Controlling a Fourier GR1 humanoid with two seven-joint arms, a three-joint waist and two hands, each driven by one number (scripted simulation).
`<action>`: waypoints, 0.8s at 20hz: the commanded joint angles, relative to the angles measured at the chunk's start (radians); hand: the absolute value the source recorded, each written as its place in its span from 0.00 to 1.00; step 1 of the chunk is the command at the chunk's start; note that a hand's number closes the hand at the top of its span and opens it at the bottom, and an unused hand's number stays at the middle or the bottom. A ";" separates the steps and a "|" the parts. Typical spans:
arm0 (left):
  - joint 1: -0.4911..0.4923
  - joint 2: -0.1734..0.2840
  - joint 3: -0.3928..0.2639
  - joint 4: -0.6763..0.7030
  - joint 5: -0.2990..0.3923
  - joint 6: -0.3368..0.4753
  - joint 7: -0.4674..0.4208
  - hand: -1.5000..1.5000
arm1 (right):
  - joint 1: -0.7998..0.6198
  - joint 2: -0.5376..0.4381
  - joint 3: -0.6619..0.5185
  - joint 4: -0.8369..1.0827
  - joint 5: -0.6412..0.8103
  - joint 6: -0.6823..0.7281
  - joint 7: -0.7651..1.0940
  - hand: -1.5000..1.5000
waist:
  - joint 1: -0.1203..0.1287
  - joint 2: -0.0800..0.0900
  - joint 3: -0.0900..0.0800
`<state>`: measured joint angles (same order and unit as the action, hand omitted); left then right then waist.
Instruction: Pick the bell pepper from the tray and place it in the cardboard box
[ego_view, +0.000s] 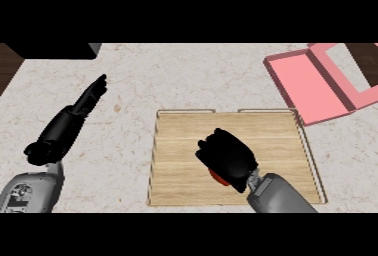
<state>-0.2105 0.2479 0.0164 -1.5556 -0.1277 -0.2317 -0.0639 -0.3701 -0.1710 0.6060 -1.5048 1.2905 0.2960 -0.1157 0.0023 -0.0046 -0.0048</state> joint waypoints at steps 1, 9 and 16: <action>0.007 -0.023 -0.020 0.033 -0.038 0.028 -0.042 0.50 | -0.101 0.073 -0.201 0.153 -0.053 -0.031 0.073 1.00 | 0.011 0.015 0.005; -0.056 -0.006 -0.033 0.005 -0.009 -0.024 -0.010 0.50 | -0.389 0.169 -0.555 0.413 -0.073 -0.144 0.497 1.00 | 0.087 0.042 0.006; -0.047 -0.040 -0.055 -0.016 -0.015 -0.008 0.026 0.50 | -0.720 0.129 -0.631 0.702 0.019 -0.286 0.552 1.00 | 0.079 0.027 0.005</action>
<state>-0.2631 0.2202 -0.0284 -1.5590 -0.1405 -0.2437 -0.0554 -0.9370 -0.0410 0.0258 -0.9361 1.2796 0.0841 0.3805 0.0825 0.0284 0.0001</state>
